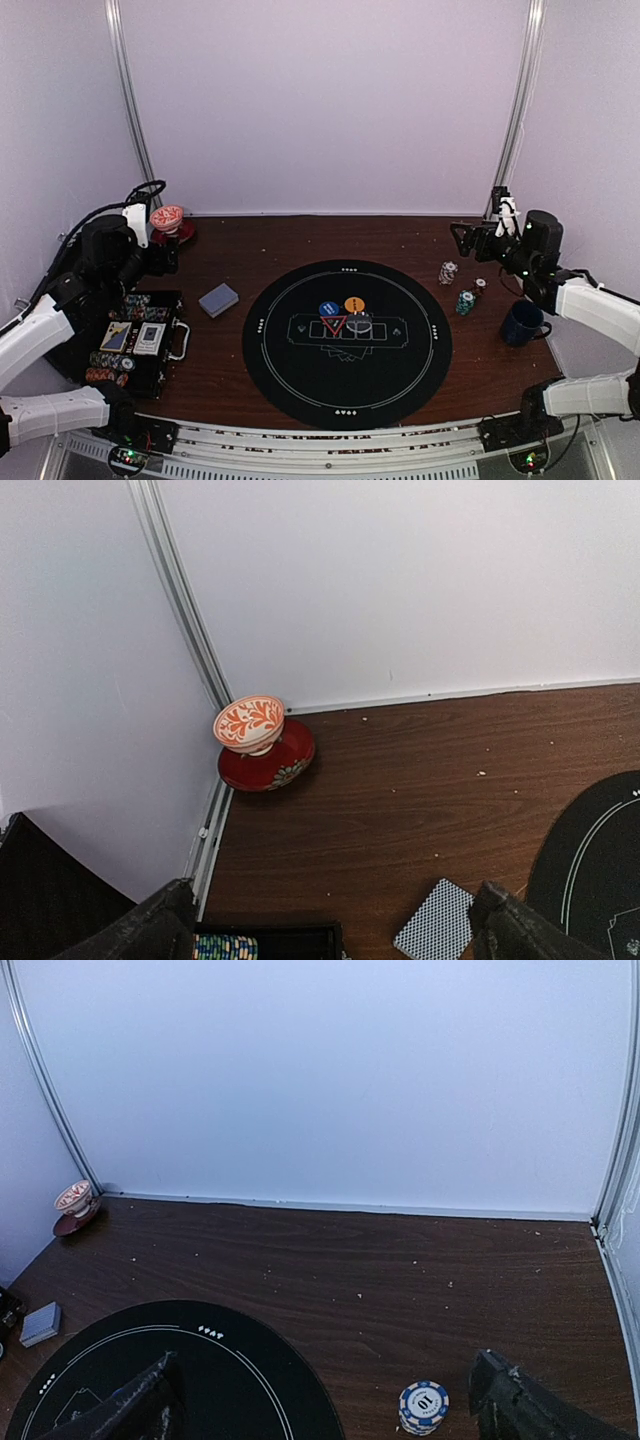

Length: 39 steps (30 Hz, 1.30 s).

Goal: Distribute texas hold em gaming equipment
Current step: Pick up the dealer button from the poker table mat.

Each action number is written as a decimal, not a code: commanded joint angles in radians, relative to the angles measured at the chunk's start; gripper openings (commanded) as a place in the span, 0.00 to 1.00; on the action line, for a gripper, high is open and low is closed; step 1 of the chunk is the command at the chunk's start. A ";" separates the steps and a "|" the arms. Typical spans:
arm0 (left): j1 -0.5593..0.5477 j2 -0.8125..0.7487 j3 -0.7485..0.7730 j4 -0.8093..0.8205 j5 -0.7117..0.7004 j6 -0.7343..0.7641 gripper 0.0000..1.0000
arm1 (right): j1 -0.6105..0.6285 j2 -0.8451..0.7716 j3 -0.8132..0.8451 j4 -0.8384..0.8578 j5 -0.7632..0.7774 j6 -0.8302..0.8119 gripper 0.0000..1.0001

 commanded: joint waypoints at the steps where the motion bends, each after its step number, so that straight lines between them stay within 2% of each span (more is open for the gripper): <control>1: -0.002 0.001 0.038 0.044 -0.023 -0.025 0.98 | -0.009 0.022 0.039 0.041 -0.020 -0.049 1.00; 9: -0.002 0.005 0.043 0.050 -0.020 -0.022 0.98 | -0.010 0.075 0.066 0.012 -0.032 -0.260 1.00; 14: -0.003 0.016 0.044 0.051 -0.002 -0.016 0.98 | -0.010 0.164 0.208 -0.202 -0.008 -0.391 1.00; 19: -0.003 0.022 0.047 0.046 0.017 -0.009 0.98 | -0.009 0.240 0.311 -0.362 -0.141 -0.520 1.00; 22: -0.002 0.022 0.046 0.046 0.027 -0.004 0.98 | 0.004 0.271 0.365 -0.432 -0.189 -0.536 1.00; 26: -0.003 0.021 0.045 0.046 0.065 0.010 0.98 | 0.050 0.298 0.410 -0.463 -0.178 -0.557 1.00; 32: -0.003 0.028 0.044 0.046 0.095 0.019 0.98 | 0.171 0.369 0.482 -0.478 -0.087 -0.559 1.00; 39: -0.003 0.035 0.047 0.046 0.114 0.025 0.98 | 0.346 0.550 0.625 -0.539 0.027 -0.516 1.00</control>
